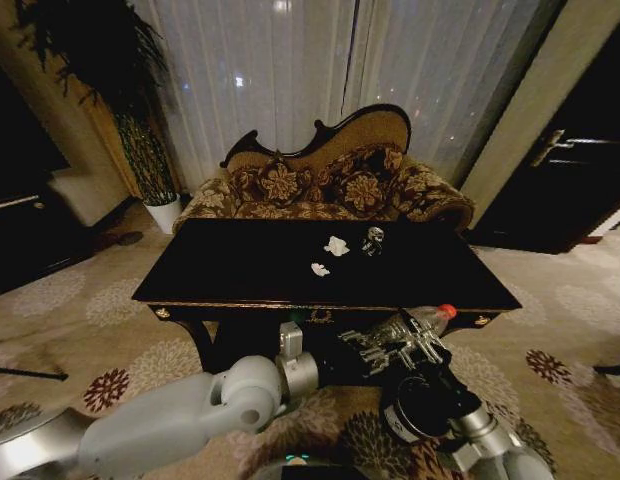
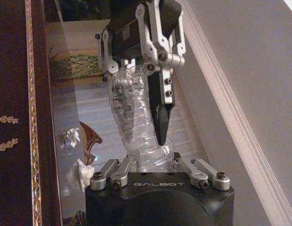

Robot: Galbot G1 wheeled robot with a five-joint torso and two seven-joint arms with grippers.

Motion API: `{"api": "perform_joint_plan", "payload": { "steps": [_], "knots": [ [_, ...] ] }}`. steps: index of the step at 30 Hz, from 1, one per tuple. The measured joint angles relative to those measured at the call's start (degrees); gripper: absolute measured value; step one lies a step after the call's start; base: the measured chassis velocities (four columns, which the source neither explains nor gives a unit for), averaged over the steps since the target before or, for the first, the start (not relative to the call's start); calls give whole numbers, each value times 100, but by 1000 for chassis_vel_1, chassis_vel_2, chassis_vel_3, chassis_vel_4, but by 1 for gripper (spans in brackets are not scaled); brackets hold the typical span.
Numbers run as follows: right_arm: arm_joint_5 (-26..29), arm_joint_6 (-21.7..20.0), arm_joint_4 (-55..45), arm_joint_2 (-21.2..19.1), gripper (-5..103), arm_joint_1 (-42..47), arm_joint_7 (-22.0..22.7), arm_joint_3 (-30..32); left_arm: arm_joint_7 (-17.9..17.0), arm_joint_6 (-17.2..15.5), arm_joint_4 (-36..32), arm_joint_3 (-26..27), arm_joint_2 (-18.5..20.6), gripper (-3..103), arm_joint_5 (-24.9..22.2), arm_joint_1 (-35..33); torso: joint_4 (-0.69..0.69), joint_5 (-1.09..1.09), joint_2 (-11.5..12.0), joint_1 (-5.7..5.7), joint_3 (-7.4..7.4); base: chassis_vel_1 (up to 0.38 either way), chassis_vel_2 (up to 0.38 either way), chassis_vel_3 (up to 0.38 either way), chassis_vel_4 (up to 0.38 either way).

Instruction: Move to the front of the table and place the trash on the table into the trash bin.

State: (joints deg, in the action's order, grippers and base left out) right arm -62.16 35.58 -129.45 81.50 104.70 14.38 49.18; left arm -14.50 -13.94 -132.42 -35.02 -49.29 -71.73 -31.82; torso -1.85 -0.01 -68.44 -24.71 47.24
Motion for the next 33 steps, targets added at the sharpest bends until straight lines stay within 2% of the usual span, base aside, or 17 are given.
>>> {"api": "perform_joint_plan", "payload": {
  "steps": [1,4,7,11,13,14,16,17,19,21,23,24,25,29,30,32,33],
  "knots": [
    [0,0,0,0,28,0,0,0,0,0,0,0,0,38,0,0,0,0,0,0,0,0,0,0,0],
    [21,-5,1,3,28,13,2,45,-46,-24,-49,102,40,54,195,-72,0,0,0,0,0,0,0,0,0],
    [40,-8,1,3,28,27,6,58,-47,-29,-83,200,99,59,317,-147,0,0,0,0,0,0,0,0,0],
    [79,-9,33,3,25,37,17,76,-48,-34,-224,442,306,81,428,-311,0,0,0,0,0,0,0,0,0],
    [109,-11,51,4,25,33,22,82,-51,-31,-284,521,402,81,495,-371,-1,0,0,0,0,0,0,0,0],
    [137,-16,63,4,25,28,25,82,-55,-31,-331,612,494,91,554,-460,0,0,0,0,0,0,0,0,0],
    [158,-19,75,6,25,22,25,82,-55,-30,-364,684,553,91,613,-534,-1,0,0,0,0,0,0,0,0],
    [194,-26,89,6,25,16,28,84,-57,-26,-407,788,644,96,719,-646,0,0,0,0,0,0,0,0,0],
    [398,-73,163,-6,25,5,29,78,33,-6,-507,1299,951,100,1154,-1147,0,-1,0,0,0,0,0,0,0],
    [463,-91,188,-14,25,5,27,68,69,6,-523,1445,1012,100,1263,-1267,1,-1,0,0,0,0,0,0,0],
    [830,-199,284,-43,25,7,12,36,191,102,-602,2172,1292,100,1624,-1774,2,-1,0,0,0,0,0,0,0],
    [993,-248,322,-58,25,9,3,29,206,148,-629,2539,1379,100,1679,-1946,2,-1,0,1,0,0,0,0,0],
    [993,-248,322,-58,25,9,3,29,206,148,-629,2539,1379,100,1679,-1946,2,-1,0,1,0,0,0,0,0],
    [1738,-509,417,-124,25,47,-41,64,129,284,-616,3856,1499,100,1718,-2369,1,0,0,0,0,0,0,0,0],
    [1738,-509,417,-124,25,47,-41,64,129,284,-616,3856,1499,100,1718,-2369,1,0,0,0,0,0,0,0,0],
    [2128,-648,466,-157,25,100,-46,109,37,353,-509,4196,1498,100,1766,-2446,-1,0,0,0,0,0,0,0,0],
    [2626,-789,540,-183,25,189,-44,177,-44,438,-323,4566,1449,100,1819,-2556,0,0,0,0,0,0,0,0,0]
  ]
}}
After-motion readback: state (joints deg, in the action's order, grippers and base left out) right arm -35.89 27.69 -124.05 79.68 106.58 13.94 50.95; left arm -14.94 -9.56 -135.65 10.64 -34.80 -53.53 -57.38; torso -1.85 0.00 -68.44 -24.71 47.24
